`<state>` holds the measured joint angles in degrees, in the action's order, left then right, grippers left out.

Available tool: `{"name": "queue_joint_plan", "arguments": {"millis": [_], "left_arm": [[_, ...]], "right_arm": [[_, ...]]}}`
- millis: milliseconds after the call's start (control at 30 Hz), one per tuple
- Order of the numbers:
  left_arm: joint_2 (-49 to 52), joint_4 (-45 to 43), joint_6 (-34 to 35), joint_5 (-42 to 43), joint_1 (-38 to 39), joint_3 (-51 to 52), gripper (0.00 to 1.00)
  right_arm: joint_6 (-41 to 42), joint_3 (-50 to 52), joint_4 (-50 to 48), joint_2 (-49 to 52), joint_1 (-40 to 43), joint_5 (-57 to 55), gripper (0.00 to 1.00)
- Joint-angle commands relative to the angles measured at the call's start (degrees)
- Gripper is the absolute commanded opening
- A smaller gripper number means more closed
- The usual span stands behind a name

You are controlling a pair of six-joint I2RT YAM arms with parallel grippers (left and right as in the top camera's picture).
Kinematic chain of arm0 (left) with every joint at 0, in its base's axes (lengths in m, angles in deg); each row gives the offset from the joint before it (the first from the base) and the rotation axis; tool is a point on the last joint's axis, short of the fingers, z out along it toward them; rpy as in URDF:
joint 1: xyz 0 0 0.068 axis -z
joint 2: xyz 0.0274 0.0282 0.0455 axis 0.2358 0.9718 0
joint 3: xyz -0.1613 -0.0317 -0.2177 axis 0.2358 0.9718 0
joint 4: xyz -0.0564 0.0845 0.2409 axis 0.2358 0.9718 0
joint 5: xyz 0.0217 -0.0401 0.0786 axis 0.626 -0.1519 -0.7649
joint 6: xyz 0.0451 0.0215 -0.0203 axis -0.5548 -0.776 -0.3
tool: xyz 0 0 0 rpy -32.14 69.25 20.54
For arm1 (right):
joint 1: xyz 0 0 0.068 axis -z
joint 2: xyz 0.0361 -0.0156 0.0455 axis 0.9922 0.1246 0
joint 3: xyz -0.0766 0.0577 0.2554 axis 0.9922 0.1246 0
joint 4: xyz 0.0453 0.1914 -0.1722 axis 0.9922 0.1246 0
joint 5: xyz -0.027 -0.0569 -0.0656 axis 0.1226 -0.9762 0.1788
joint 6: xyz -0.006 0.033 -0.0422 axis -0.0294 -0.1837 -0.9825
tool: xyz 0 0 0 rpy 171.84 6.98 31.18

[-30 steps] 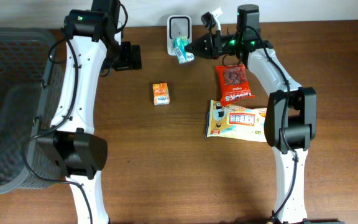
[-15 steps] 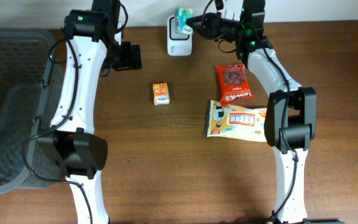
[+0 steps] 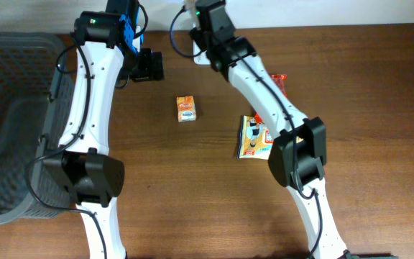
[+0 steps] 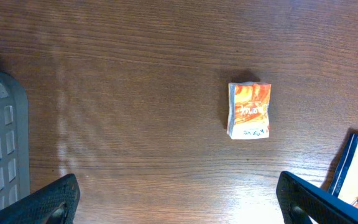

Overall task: Scan the item barcode
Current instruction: 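Hold the green Kleenex pack up in front of the scanner, then carry the green pack to the right side and release it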

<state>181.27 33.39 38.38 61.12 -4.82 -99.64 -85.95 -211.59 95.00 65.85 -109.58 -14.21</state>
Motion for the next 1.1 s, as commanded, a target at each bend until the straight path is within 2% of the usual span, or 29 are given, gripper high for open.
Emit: {"name": "queue_joint_plan", "arguments": {"millis": [0,133,233,267,300,367,400,467,600,733,900,933,967,1000,1033,1067], "left_arm": [[-0.35,0.04,0.15,-0.35,-0.35,-0.04,0.99],[-0.35,0.04,0.15,-0.35,-0.35,-0.04,0.99],[-0.35,0.04,0.15,-0.35,-0.35,-0.04,0.99],[-0.35,0.04,0.15,-0.35,-0.35,-0.04,0.99],[-0.35,0.04,0.15,-0.35,-0.35,-0.04,0.99],[-0.35,0.04,0.15,-0.35,-0.35,-0.04,0.99],[-0.35,0.04,0.15,-0.35,-0.35,-0.04,0.99],[-0.35,0.04,0.15,-0.35,-0.35,-0.04,0.99],[-0.35,0.04,0.15,-0.35,-0.35,-0.04,0.99],[-0.35,0.04,0.15,-0.35,-0.35,-0.04,0.99],[-0.35,0.04,0.15,-0.35,-0.35,-0.04,0.99],[-0.35,0.04,0.15,-0.35,-0.35,-0.04,0.99],[-0.35,0.04,0.15,-0.35,-0.35,-0.04,0.99],[-0.35,0.04,0.15,-0.35,-0.35,-0.04,0.99],[-0.35,0.04,0.15,-0.35,-0.35,-0.04,0.99],[-0.35,0.04,0.15,-0.35,-0.35,-0.04,0.99]], "right_arm": [[-5.62,-0.15,-1.75,3.48,1.2,-2.58,0.04],[-5.6,-0.15,-1.95,6.12,1.27,-2.6,0.04],[-0.94,-0.33,-2.99,6.38,1.31,-3.26,0.04],[1.88,-1.27,-3.91,6.1,1.66,-6.97,0.04],[8.13,-3.52,-2.67,4.52,3.1,-9.42,0.04],[16.79,-8.28,5.92,1.05,7.17,-3.28,0.04],[23.56,-12.63,14.23,-1.49,12.39,-0.98,0.04],[28.28,-16.5,27.06,-3.52,21.79,-1.27,0.04],[41.64,-16.0,47.25,-3.78,41.16,-1.22,0.04],[41.62,-14.34,50.34,-1.81,56.19,-1.31,0.04],[40.48,-1.79,38.21,-1.64,66.25,-1.42,0.04],[40.33,1.46,35.43,-1.64,67.38,-1.42,0.24],[38.84,2.49,34.6,-1.64,68.04,-1.42,0.65],[38.12,2.16,35.5,-1.88,68.52,-1.42,0.93],[38.14,0.85,37.44,-2.93,69.11,-1.4,1.0],[38.14,-0.83,39.63,-4.9,69.13,-0.28,0.99]]}}
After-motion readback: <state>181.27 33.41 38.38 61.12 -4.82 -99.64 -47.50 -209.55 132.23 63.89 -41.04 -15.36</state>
